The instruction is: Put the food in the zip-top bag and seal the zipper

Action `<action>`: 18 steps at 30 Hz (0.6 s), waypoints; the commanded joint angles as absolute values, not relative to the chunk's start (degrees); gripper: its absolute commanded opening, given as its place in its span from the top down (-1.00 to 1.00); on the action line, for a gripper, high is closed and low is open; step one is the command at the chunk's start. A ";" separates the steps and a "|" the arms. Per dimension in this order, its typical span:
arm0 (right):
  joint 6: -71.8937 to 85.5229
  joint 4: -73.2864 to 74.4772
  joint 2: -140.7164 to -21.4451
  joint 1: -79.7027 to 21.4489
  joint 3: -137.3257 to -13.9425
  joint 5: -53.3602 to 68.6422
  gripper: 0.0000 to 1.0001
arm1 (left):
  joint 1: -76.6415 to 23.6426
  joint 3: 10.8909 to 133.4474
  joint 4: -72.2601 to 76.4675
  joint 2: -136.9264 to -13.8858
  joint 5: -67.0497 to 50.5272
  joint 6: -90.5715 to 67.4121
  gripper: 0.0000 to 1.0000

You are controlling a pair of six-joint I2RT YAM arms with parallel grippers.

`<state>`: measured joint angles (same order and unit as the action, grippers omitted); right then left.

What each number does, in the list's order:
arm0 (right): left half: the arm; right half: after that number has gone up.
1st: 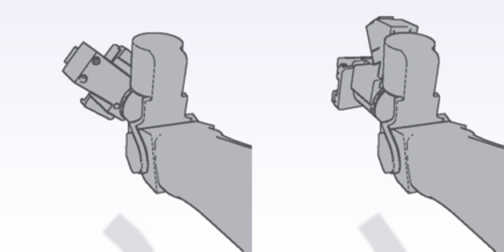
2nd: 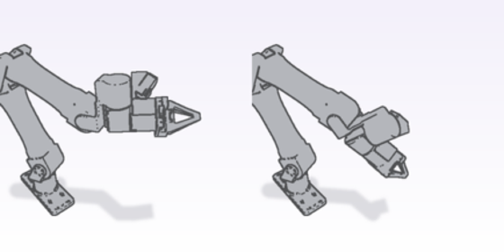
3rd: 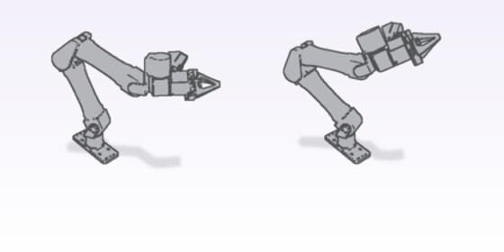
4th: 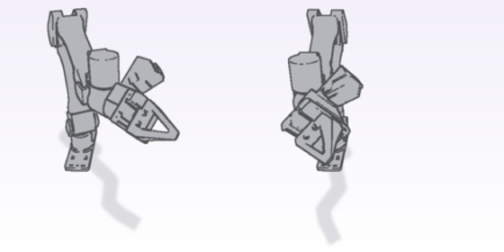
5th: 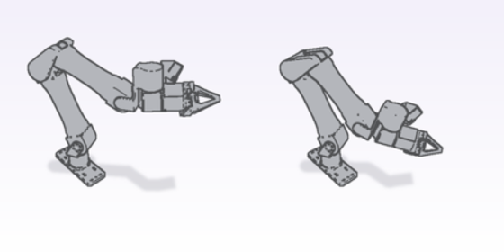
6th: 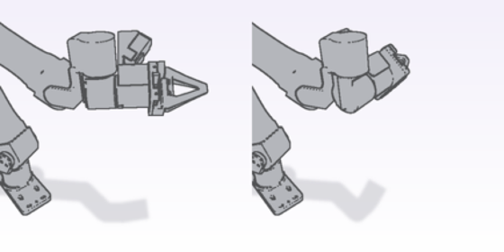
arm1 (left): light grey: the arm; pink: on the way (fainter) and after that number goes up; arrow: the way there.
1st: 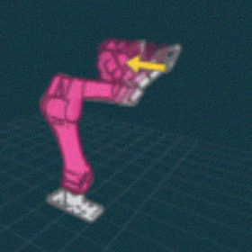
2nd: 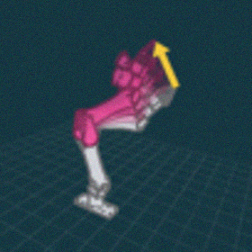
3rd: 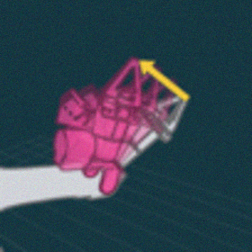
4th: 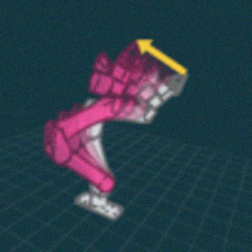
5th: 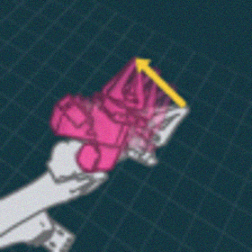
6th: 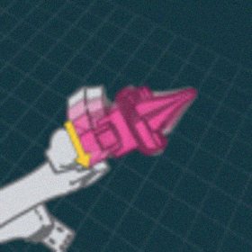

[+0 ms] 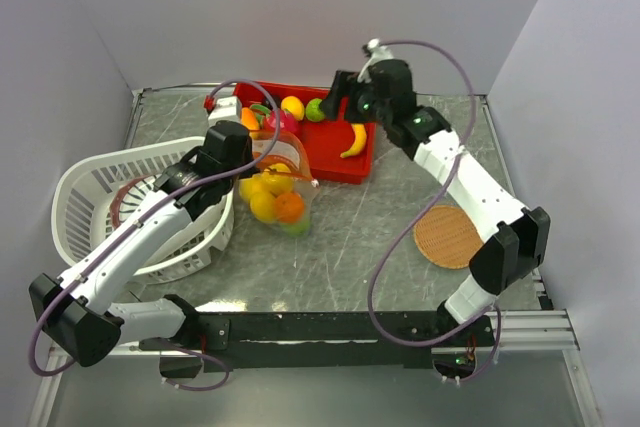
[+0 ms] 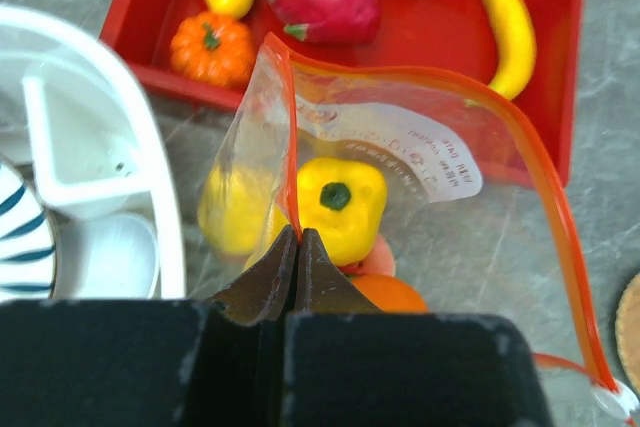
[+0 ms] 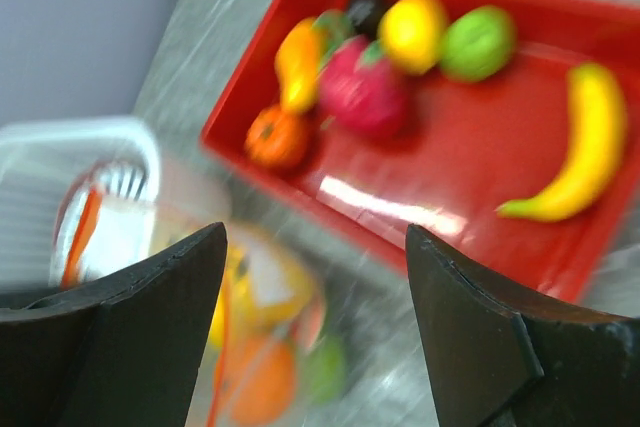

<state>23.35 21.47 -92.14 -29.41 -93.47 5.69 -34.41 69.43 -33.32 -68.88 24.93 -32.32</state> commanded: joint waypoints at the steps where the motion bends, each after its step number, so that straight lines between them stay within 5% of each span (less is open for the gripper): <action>1: 24.00 20.56 -97.19 -23.65 -101.13 2.64 -0.57 | -34.19 68.29 -22.16 -66.80 22.51 -29.01 0.98; 18: 34.52 4.40 -142.01 -18.46 -130.42 6.32 -0.53 | -34.19 70.48 -18.81 -69.43 18.54 -27.16 0.98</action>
<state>28.84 11.49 -138.43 -18.90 -121.99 4.43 -34.30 68.07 -21.89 -69.36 19.27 -28.12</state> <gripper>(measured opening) 0.764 0.024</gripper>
